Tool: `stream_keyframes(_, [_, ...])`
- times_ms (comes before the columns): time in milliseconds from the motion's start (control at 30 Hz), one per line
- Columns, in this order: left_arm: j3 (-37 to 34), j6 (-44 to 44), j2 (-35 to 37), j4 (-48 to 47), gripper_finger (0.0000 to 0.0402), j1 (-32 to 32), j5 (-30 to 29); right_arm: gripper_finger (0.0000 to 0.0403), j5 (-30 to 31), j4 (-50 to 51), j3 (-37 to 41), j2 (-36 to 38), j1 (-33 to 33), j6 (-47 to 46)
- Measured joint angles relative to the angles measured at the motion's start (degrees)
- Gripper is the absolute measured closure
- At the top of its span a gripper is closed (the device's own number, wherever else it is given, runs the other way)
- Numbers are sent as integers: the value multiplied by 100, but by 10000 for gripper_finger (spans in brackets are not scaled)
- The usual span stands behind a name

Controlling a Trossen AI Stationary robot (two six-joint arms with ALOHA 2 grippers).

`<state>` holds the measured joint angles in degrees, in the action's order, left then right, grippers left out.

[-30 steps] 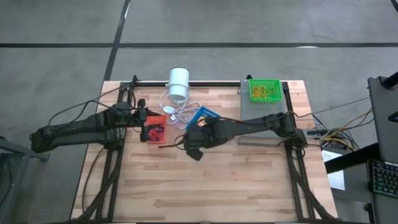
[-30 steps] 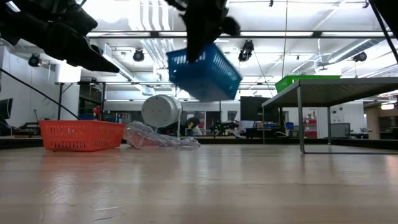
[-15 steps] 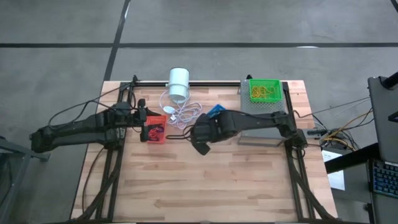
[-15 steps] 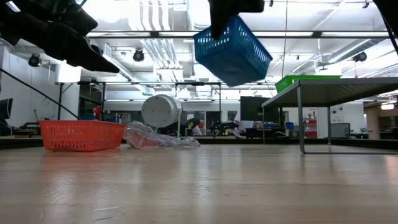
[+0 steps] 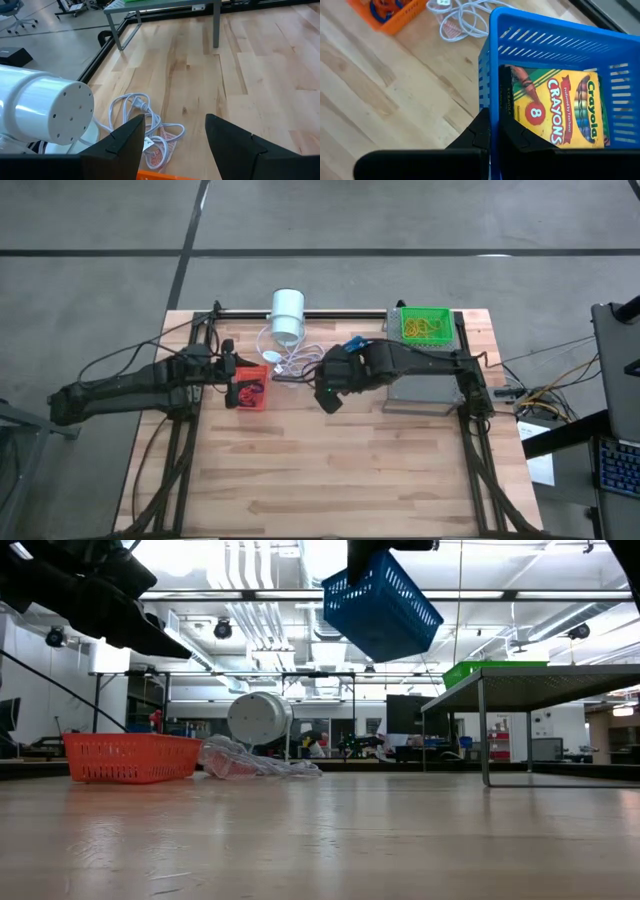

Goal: Pick & Place Office Desk Supplies
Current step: Put the blue bin filled with pack of crayons on the shelf

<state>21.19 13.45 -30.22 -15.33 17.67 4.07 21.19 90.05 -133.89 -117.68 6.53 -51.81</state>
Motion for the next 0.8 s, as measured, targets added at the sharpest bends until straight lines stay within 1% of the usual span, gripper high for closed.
stream_keyframes(233, [0,0,-1,-107,190,-4,0,394,-130,-3,132,281,-5,-714])
stream_keyframes(367, [0,0,-2,-204,190,-4,-1,394,-617,-6,449,538,-11,-1189])
stream_keyframes(467, [0,0,-2,-240,190,-4,-1,394,-755,-10,872,850,1,-1478])
stream_keyframes(667, [0,0,-2,-258,190,-4,1,394,-758,-4,1937,1640,-3,-2071])
stream_keyframes(800, [0,0,-2,-260,190,-4,-1,394,-798,0,2652,2225,58,-2646])
